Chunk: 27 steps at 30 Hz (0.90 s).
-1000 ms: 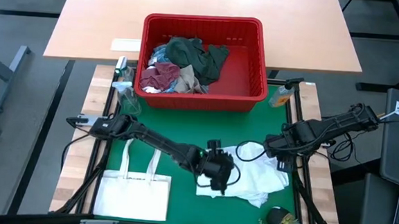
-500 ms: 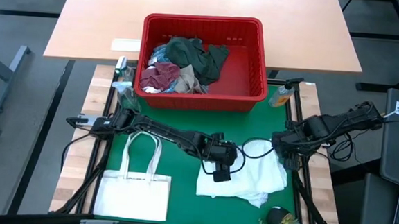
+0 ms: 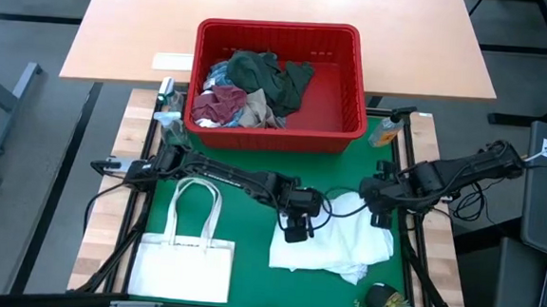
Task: Fold Laundry from Bin
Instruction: Fold the white polo shirt
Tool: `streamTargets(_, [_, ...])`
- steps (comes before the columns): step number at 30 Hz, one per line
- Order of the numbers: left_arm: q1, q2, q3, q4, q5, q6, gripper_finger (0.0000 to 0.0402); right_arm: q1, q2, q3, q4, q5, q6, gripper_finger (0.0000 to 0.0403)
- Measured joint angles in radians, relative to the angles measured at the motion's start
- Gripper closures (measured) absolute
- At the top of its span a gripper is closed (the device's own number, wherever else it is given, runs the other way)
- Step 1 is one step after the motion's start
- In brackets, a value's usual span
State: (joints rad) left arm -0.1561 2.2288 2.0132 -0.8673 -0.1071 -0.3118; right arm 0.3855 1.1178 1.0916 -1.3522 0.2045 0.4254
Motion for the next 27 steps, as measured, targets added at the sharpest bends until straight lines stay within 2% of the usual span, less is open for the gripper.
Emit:
streamTargets(3, [0.001,0.000,0.000,-0.016,0.030,0.000,0.0221,0.000,0.000,-0.051,-0.008,-0.057,0.019,0.0212])
streamTargets(6, [0.001,0.000,0.000,-0.018,0.031,0.000,0.0221,0.000,-0.001,-0.104,-0.022,-0.127,0.127,0.0212])
streamTargets(9, [0.000,0.001,0.000,-0.016,0.031,0.000,0.0221,0.000,-0.004,-0.156,-0.028,-0.154,0.233,0.0212])
streamTargets(19, [-0.001,0.001,0.000,-0.015,0.031,0.001,0.0221,0.000,-0.003,-0.215,0.079,-0.125,0.274,0.0212])
streamTargets(24, [-0.001,0.001,0.000,-0.016,0.032,0.001,0.0221,0.000,-0.003,-0.233,0.080,-0.058,0.304,0.0212])
streamTargets(27, [-0.001,0.001,-0.001,-0.016,0.032,0.007,0.0221,0.000,-0.003,-0.273,0.080,-0.063,0.334,0.0212])
